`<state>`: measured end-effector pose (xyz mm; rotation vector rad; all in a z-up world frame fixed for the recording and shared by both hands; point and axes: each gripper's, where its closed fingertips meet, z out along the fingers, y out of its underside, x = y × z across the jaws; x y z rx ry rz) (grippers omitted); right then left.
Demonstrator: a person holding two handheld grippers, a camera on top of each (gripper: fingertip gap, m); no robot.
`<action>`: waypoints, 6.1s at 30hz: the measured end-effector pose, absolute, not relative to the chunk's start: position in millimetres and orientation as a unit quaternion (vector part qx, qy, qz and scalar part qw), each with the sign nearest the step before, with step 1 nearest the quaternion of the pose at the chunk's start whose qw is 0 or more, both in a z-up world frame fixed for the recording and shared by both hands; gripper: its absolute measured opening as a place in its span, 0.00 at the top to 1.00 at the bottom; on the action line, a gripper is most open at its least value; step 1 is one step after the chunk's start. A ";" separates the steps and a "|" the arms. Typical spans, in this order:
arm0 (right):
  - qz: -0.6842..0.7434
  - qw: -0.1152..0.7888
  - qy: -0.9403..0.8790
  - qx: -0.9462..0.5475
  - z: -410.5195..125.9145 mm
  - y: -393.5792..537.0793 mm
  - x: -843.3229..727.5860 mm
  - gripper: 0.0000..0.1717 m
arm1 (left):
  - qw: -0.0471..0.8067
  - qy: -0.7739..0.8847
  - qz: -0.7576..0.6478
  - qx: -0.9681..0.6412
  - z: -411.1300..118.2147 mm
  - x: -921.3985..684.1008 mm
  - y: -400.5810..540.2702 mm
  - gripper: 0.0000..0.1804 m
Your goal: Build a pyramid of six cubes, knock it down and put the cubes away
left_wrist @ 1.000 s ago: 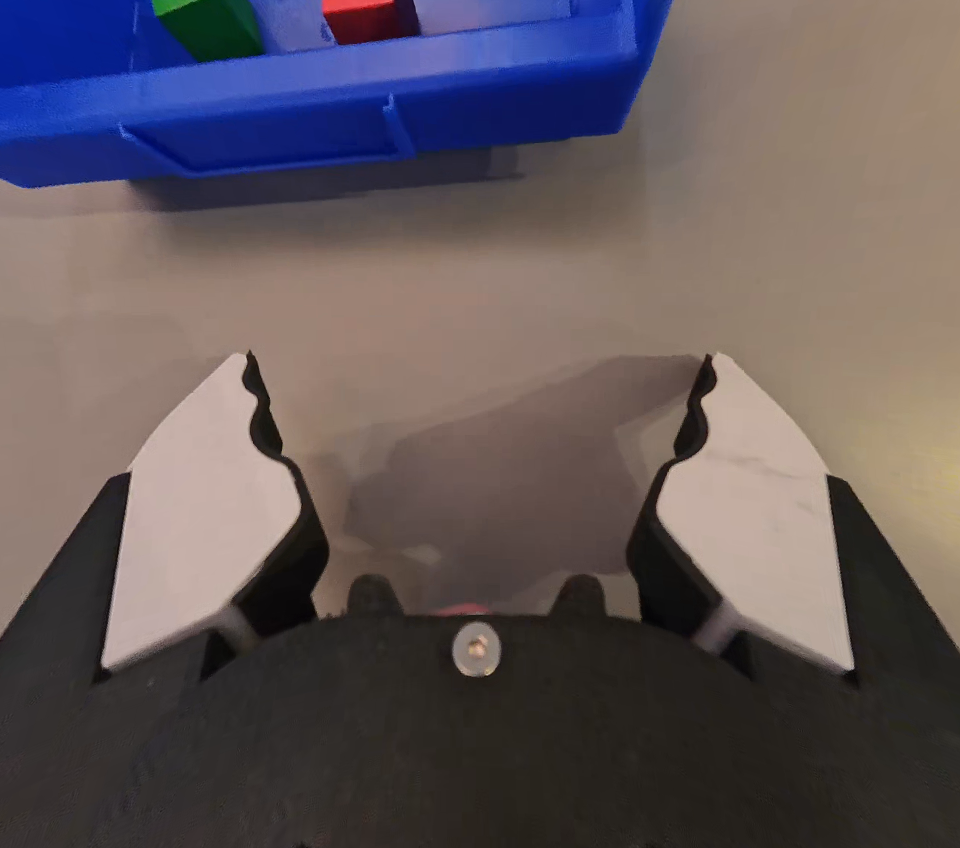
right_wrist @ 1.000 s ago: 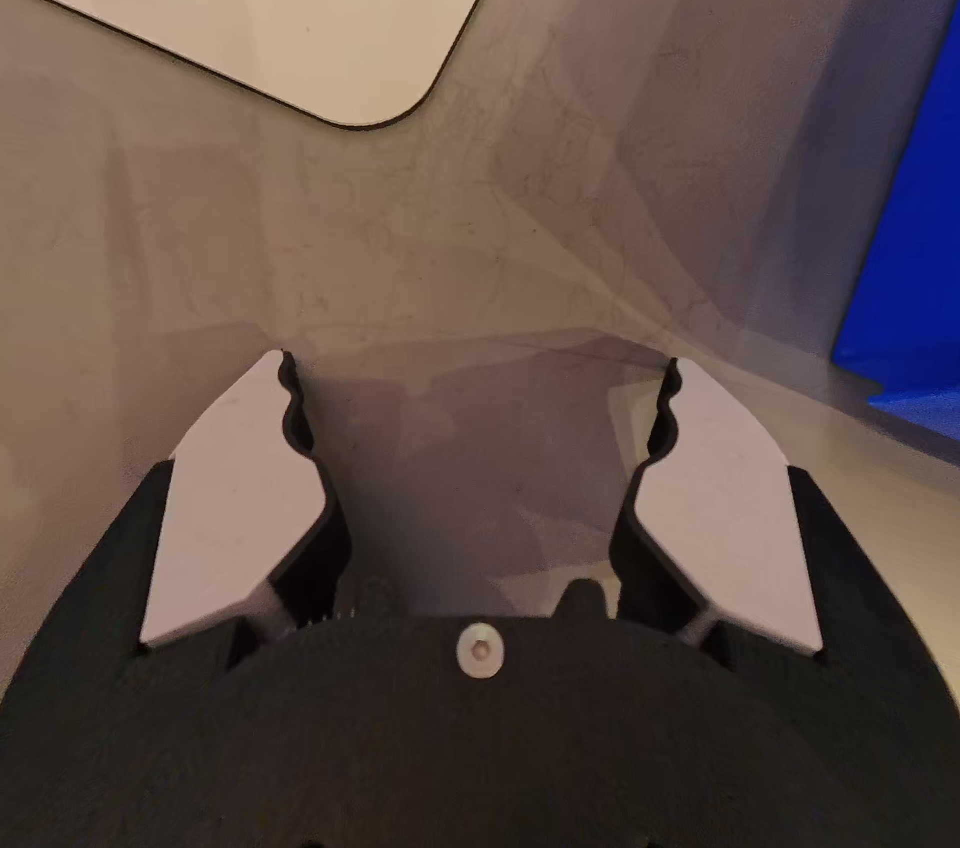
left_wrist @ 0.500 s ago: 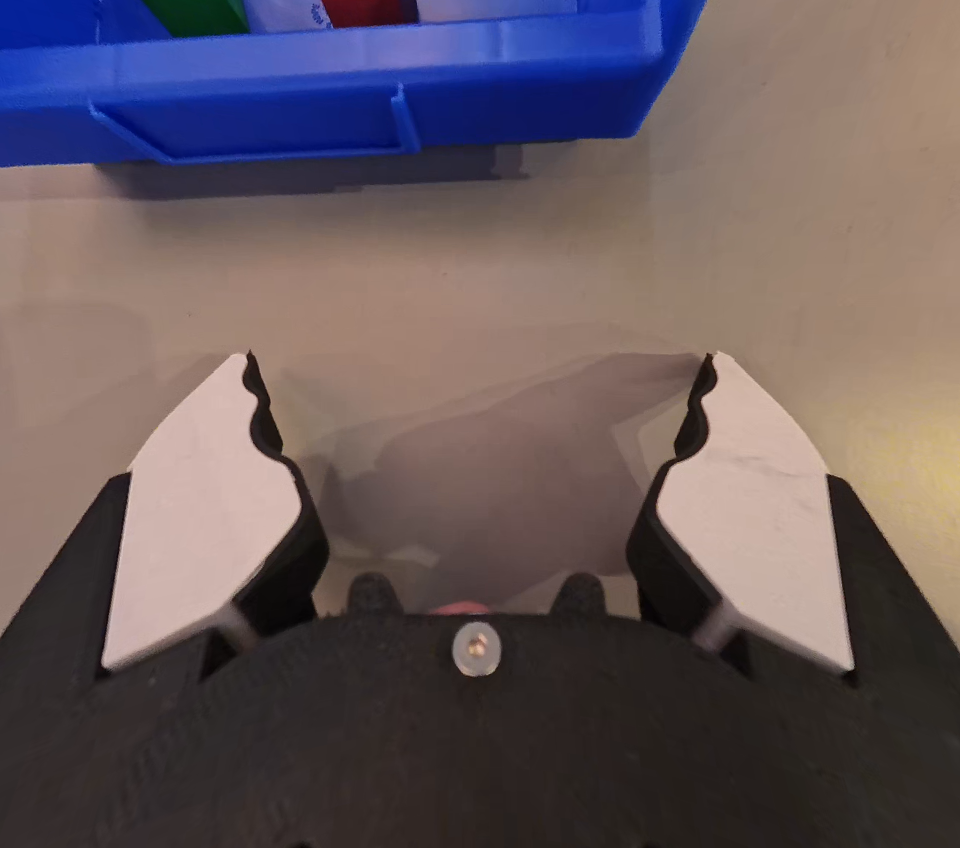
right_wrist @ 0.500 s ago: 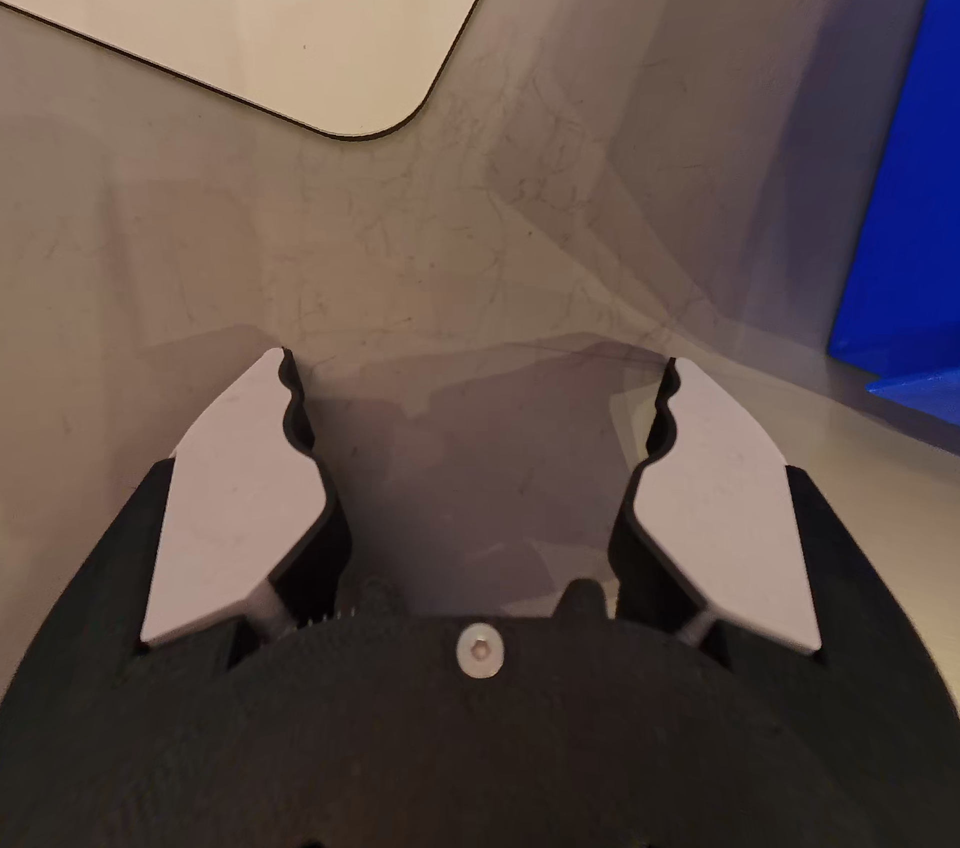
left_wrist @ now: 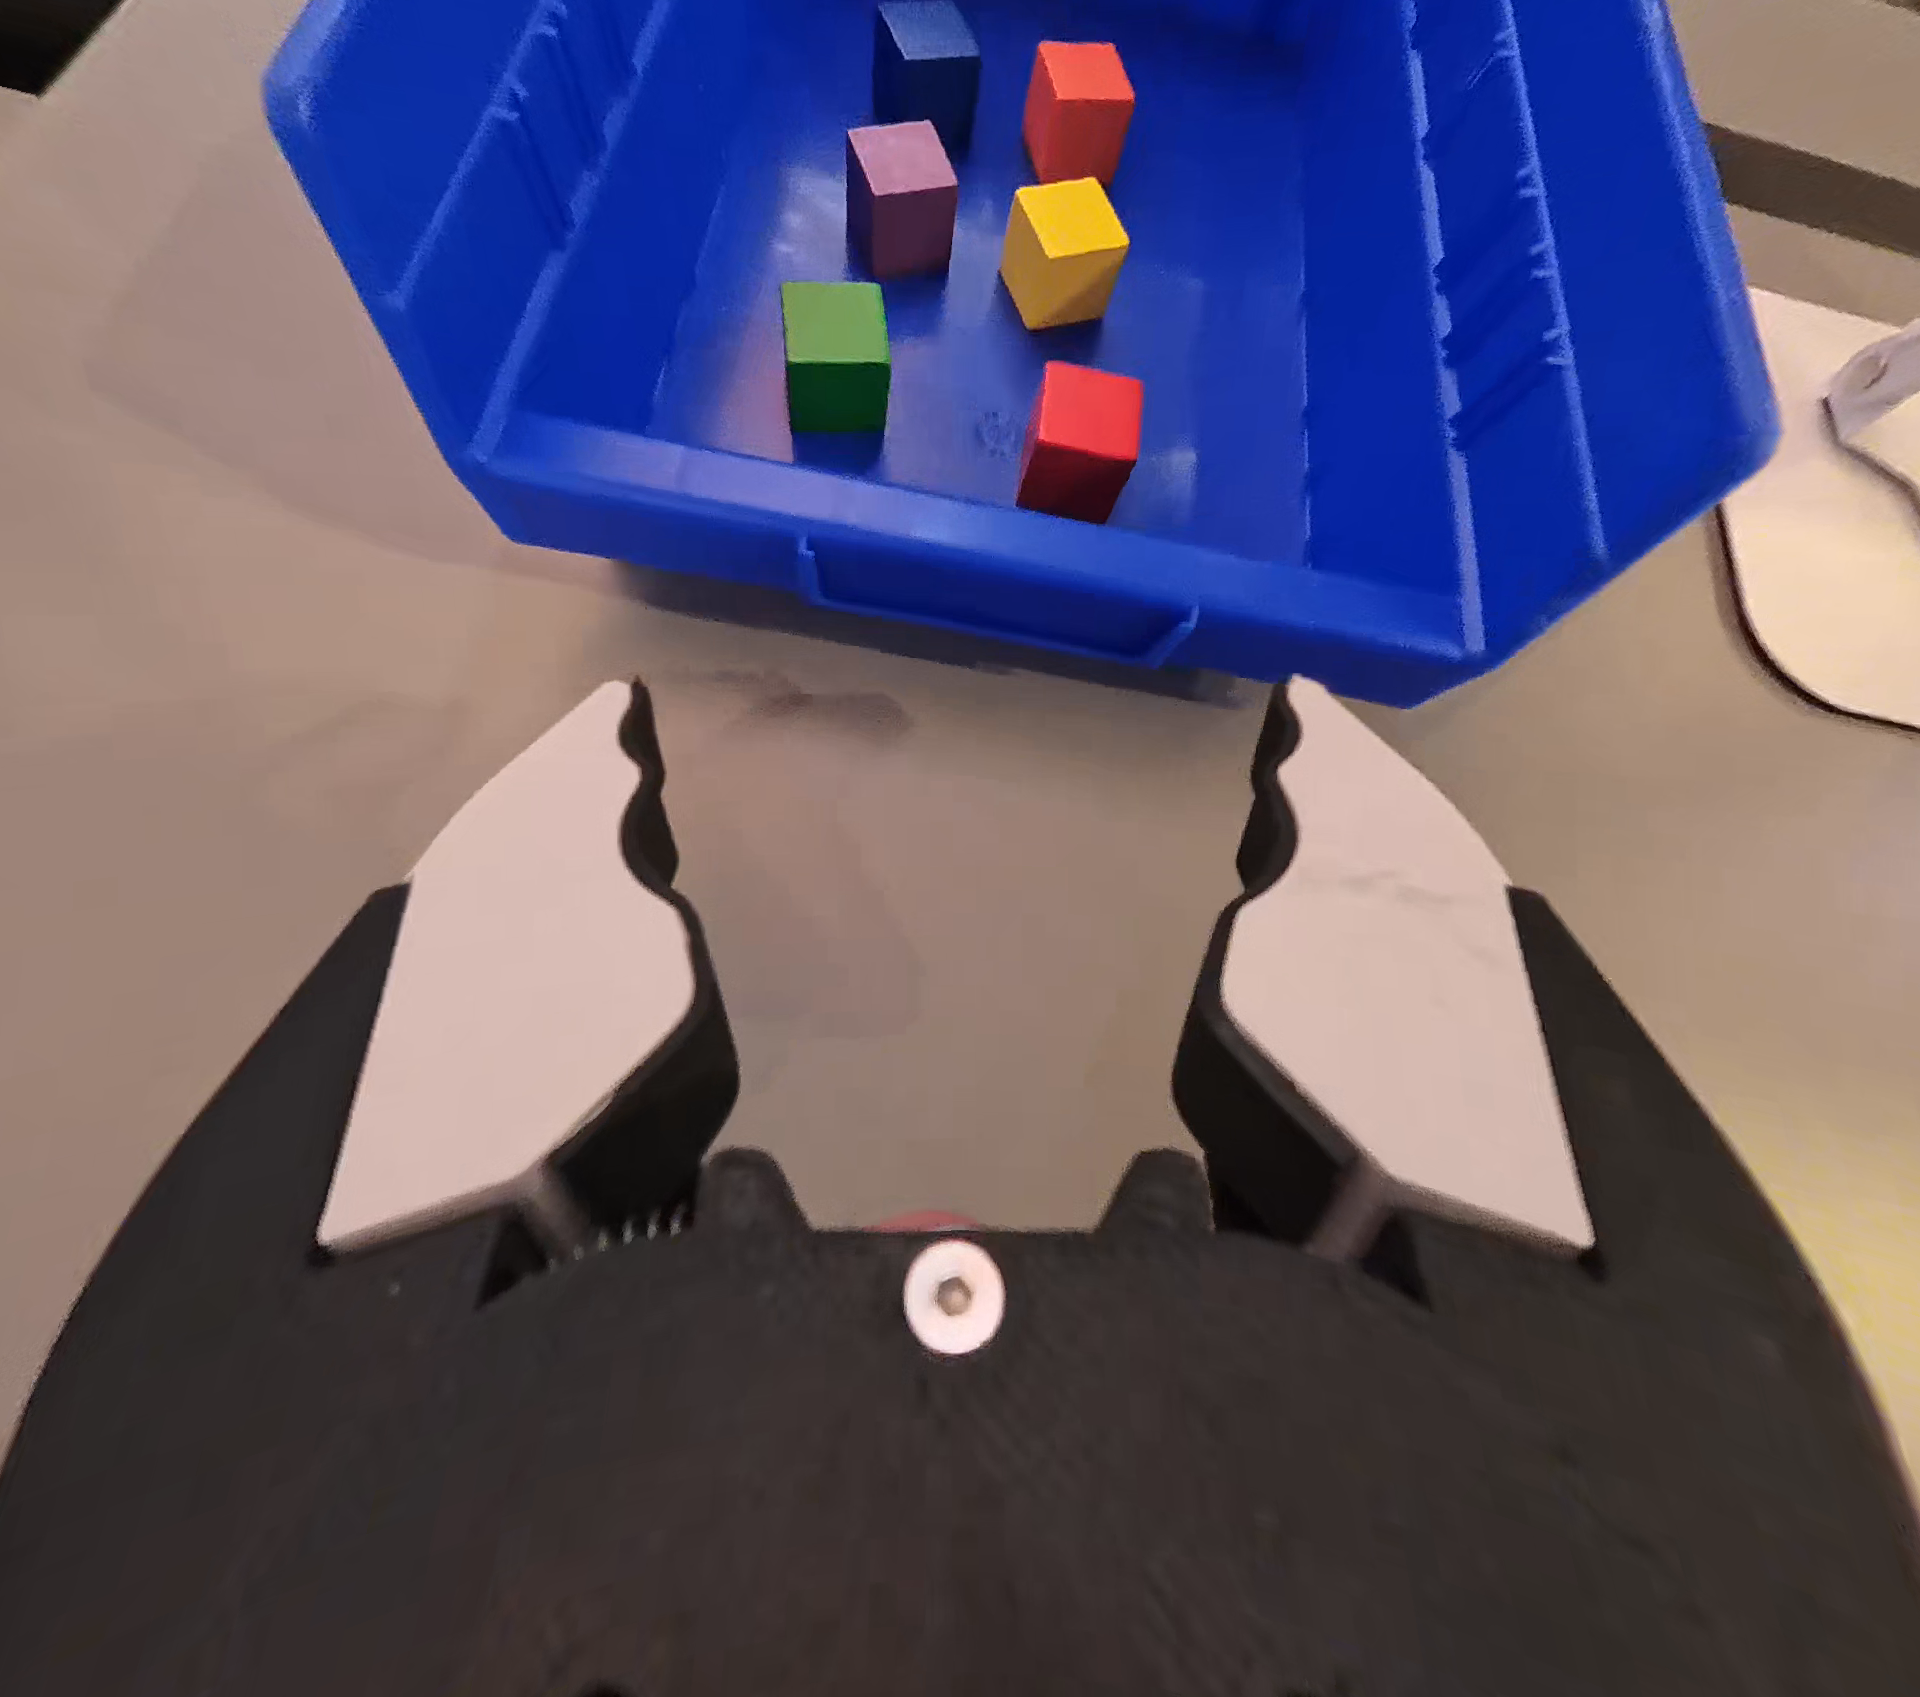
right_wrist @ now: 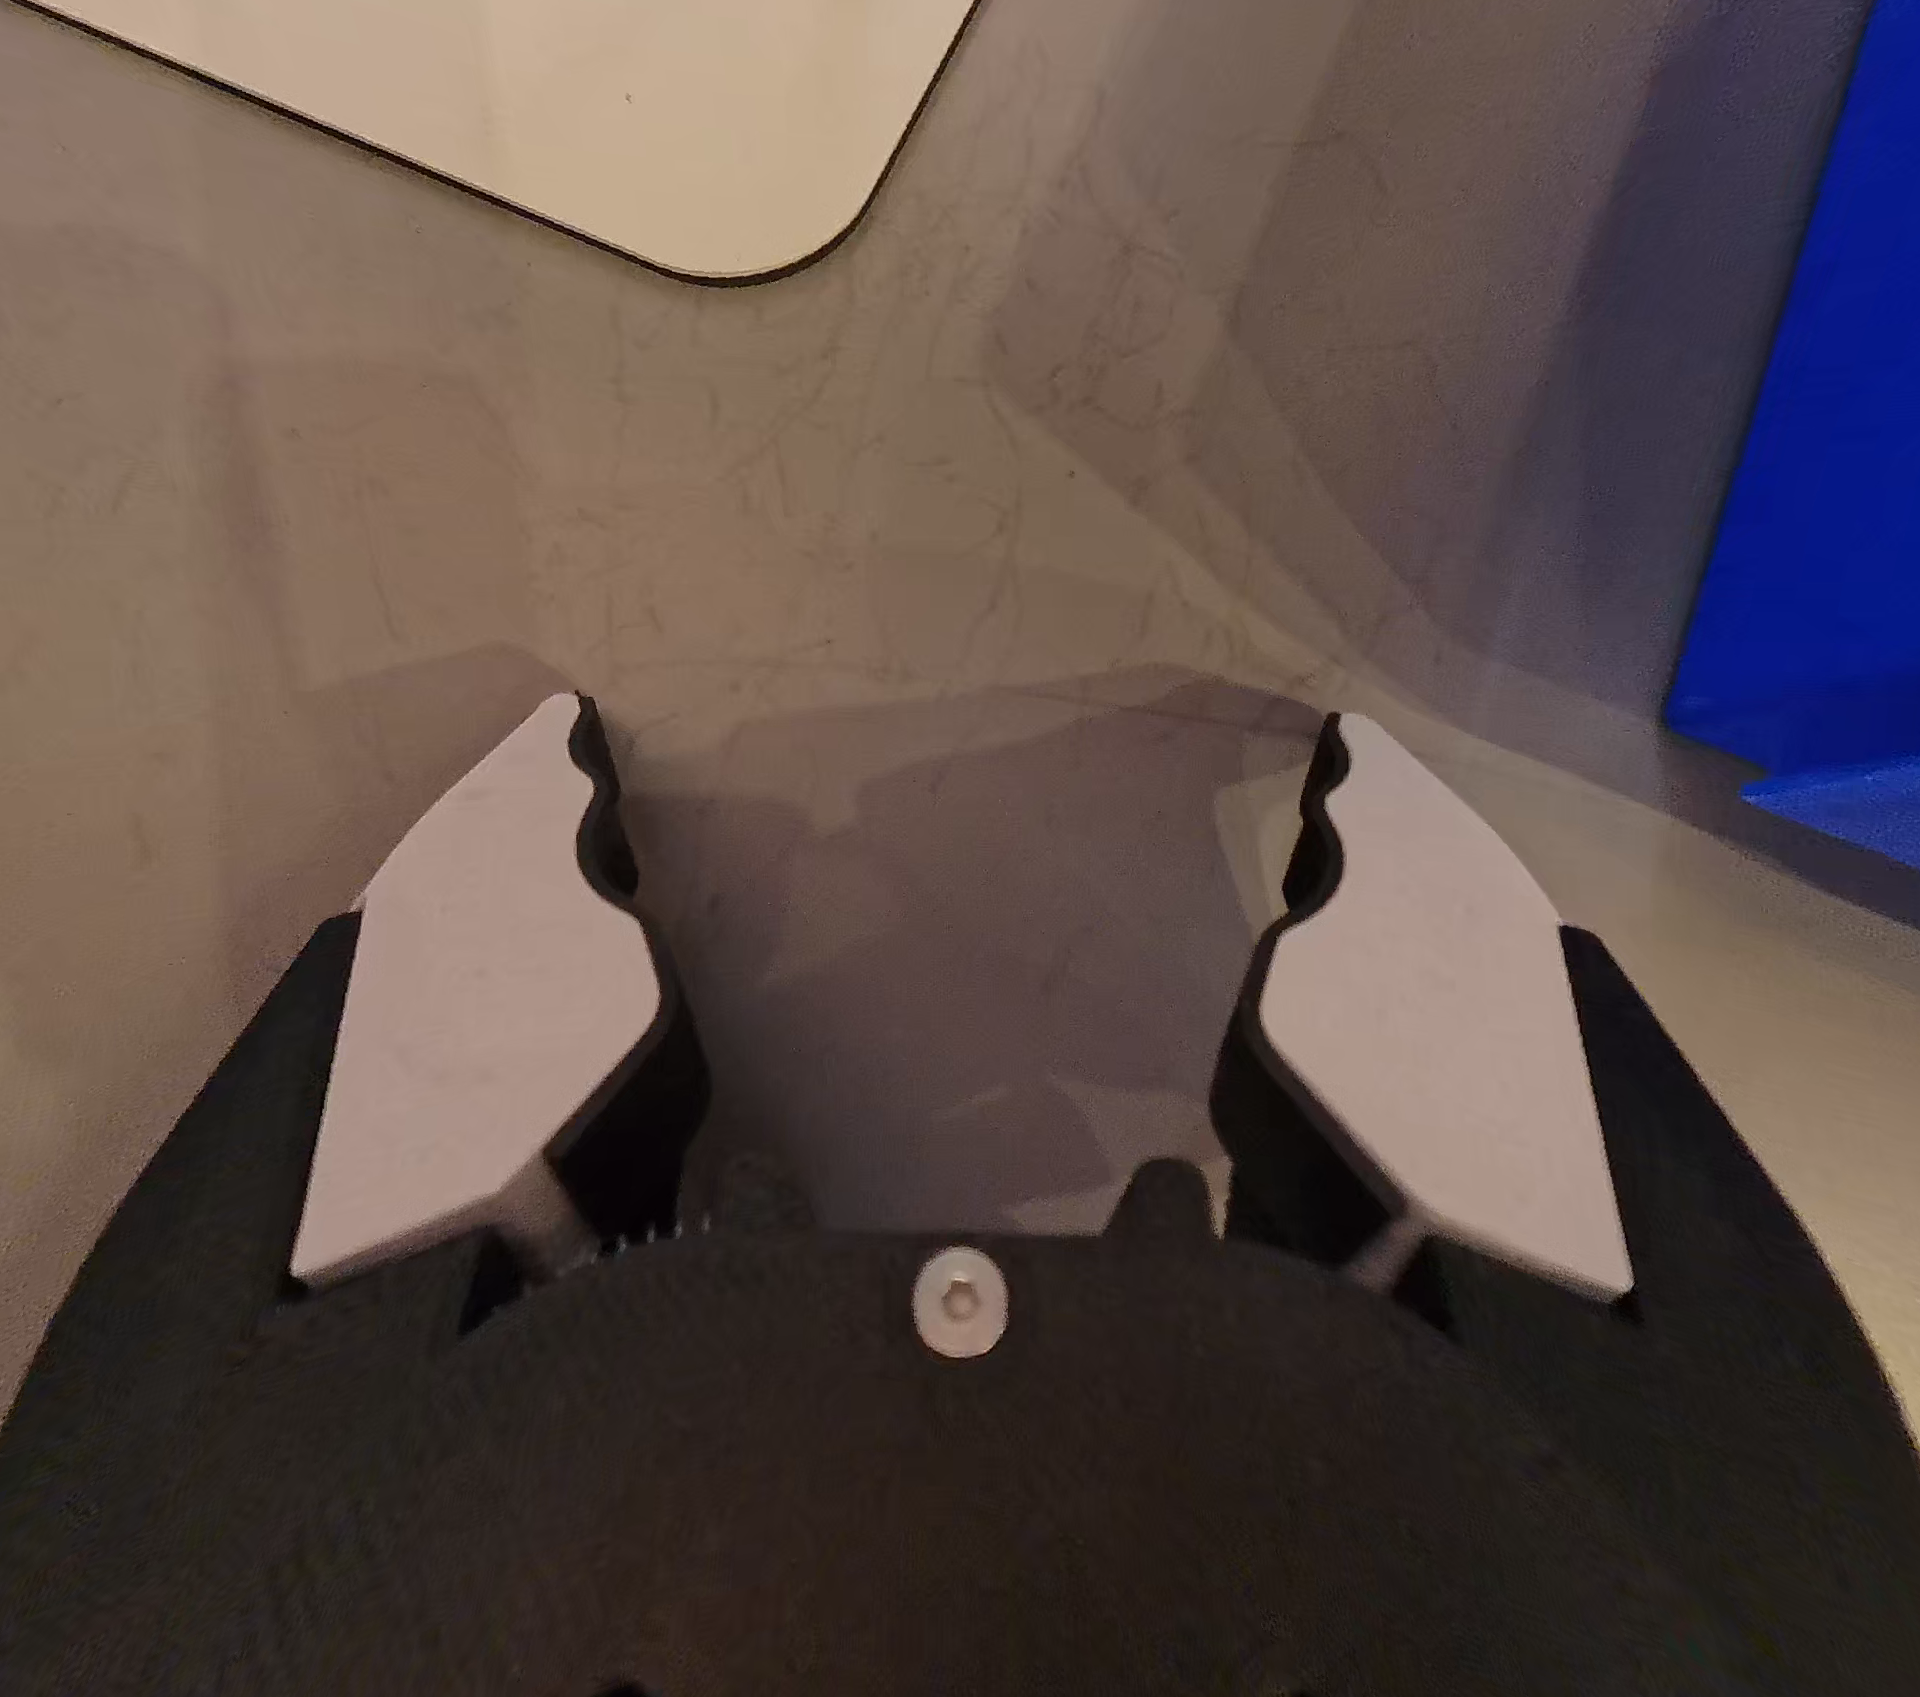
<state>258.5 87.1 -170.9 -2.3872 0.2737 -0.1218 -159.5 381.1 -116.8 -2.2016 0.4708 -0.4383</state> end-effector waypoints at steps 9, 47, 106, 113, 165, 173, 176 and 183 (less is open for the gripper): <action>-0.045 0.360 0.101 -0.926 -170.9 88.9 258.1 0.28 | 0.325 0.247 -0.127 -0.904 -160.7 -177.6 362.7 0.36; -0.040 0.365 0.087 -0.926 -170.2 88.7 255.4 0.32 | 0.099 0.403 -0.058 -0.908 -147.0 -88.5 420.7 0.75; -0.051 0.369 0.102 -0.922 -168.2 20.2 275.0 0.40 | 0.014 0.892 -0.164 -0.421 -147.5 153.9 61.3 0.85; -0.050 0.370 0.101 -0.922 -168.3 17.6 276.1 0.40 | 0.065 0.862 -0.201 -0.461 -101.2 135.9 81.7 0.68; -0.043 0.373 0.089 -0.923 -165.9 32.9 273.0 0.44 | 0.105 0.792 0.077 -0.597 -56.4 -111.2 391.5 0.85; -0.043 0.373 0.089 -0.923 -165.9 32.2 273.5 0.44 | 0.176 0.815 -0.127 -0.537 -44.4 4.0 224.0 0.85; -0.042 0.373 0.088 -0.923 -165.8 31.9 273.5 0.44 | 0.166 0.808 -0.209 -0.525 -69.6 41.0 174.5 0.85; -0.042 0.373 0.088 -0.923 -165.7 31.4 273.6 0.44 | 0.143 0.798 -0.303 -0.502 -116.8 100.3 105.9 0.85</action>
